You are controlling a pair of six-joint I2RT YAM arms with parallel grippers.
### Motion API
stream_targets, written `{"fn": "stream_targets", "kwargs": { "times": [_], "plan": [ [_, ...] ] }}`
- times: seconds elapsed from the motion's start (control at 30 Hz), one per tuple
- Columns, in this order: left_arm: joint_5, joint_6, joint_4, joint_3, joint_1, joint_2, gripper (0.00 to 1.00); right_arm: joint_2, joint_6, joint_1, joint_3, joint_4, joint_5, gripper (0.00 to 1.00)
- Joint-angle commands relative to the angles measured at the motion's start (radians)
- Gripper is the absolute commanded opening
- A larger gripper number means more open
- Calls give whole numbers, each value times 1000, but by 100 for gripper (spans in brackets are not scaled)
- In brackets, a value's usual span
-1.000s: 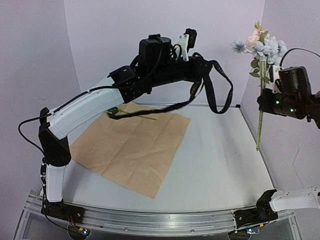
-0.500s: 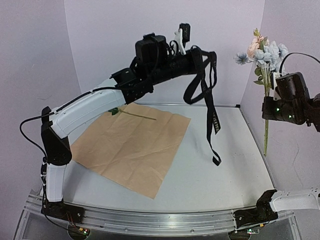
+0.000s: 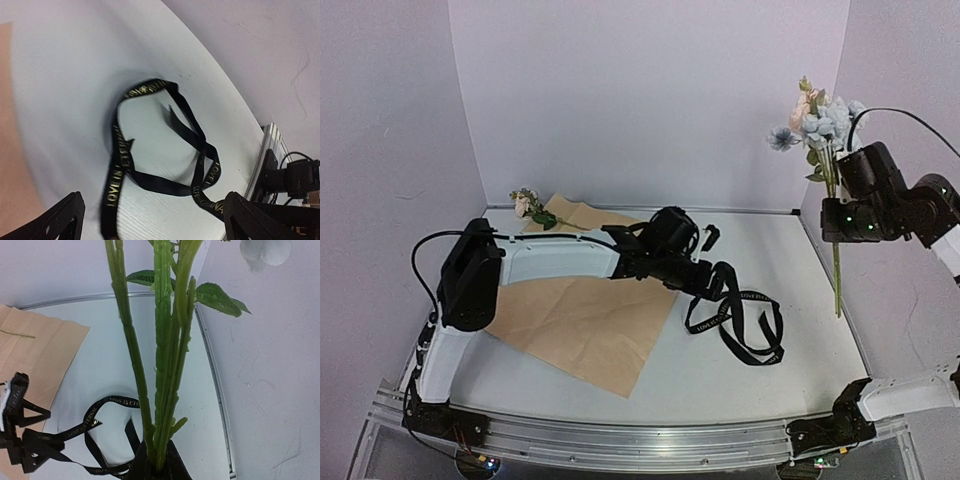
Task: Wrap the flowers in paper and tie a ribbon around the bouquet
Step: Place the ribbon at the center of the board.
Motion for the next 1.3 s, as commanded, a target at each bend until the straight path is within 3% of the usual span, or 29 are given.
{"fn": "stream_targets", "kwargs": {
  "times": [0.0, 0.13, 0.27, 0.33, 0.4, 0.5, 0.6, 0.77, 0.9, 1.07, 1.17, 1.27],
  "plan": [
    [-111, -1, 69, -64, 139, -196, 100, 60, 22, 3, 48, 32, -58, 0],
    [-37, 45, 38, -52, 198, -141, 97, 108, 30, 3, 56, 50, -87, 0],
    [122, 65, -92, 285, 107, 102, 64, 99, 19, -14, 63, 39, -16, 0],
    [193, 113, -124, 460, 26, 176, 56, 62, 24, -43, 57, 19, 5, 0],
    [279, 144, -134, 537, -45, 217, 53, 22, 23, -74, 50, 0, 28, 0],
    [313, 173, -113, 441, -77, 180, 60, -14, 15, -87, 50, -12, 38, 0],
    [188, 165, -128, 276, -32, 116, 78, 1, 27, -87, 56, -14, -14, 0],
    [116, 172, -214, 232, -4, 91, 90, 47, 60, -88, 50, -11, -91, 0],
    [70, 195, -276, 257, 0, 124, 90, 80, 101, -88, 17, 18, -204, 0],
    [46, 310, -393, 270, -15, 181, 76, 104, 190, -86, -104, 97, -366, 0],
    [44, 442, -445, 220, -62, 150, 84, 92, 190, -86, -142, 109, -348, 0],
    [80, 462, -439, 184, -72, 126, 88, 85, 190, -86, -155, 108, -380, 0]
  ]
}}
